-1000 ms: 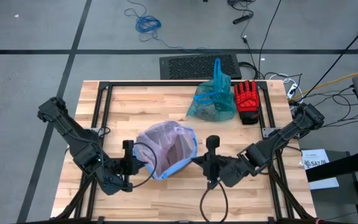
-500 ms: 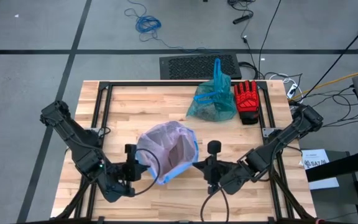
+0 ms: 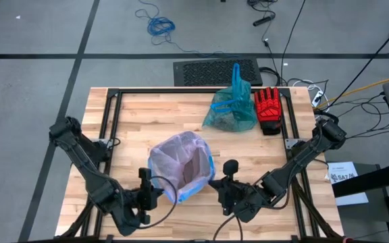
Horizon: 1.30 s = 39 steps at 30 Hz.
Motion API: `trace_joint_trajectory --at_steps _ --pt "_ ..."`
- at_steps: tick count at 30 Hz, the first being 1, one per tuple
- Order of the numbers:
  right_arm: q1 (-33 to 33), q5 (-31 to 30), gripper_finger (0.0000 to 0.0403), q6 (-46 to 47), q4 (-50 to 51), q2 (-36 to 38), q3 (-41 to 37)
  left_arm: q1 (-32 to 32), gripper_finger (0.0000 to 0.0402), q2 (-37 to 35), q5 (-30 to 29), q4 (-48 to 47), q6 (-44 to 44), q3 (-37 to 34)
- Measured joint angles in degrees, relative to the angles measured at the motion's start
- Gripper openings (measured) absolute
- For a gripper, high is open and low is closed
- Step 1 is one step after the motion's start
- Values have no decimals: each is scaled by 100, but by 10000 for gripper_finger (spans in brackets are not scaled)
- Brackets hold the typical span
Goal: Place trash/remove bag and relplace
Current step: Insert the pink trash bag into the black trash bin
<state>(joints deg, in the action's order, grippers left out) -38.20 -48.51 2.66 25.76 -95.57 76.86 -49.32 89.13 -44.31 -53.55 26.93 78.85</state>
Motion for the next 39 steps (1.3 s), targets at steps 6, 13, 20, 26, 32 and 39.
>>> trace_joint_trajectory --at_steps 6,13,20,26,32,39 --pt "-56 -112 0 414 274 0 0 4 0 346 -101 -436 528 0" --pt "-52 -134 0 916 536 -3 -148 -28 0 477 -236 -506 881 0" --pt "40 -110 0 1151 153 -7 -679 -32 0 546 -323 -482 1032 -2" --pt "171 -101 0 1181 -141 -7 -886 -33 0 546 -333 -386 1030 -4" --pt "344 -101 0 1424 -111 -7 -905 -33 0 707 -314 -381 1037 -19" --pt "379 -98 0 1447 -112 -7 -905 -33 0 799 -243 -401 1465 -330"
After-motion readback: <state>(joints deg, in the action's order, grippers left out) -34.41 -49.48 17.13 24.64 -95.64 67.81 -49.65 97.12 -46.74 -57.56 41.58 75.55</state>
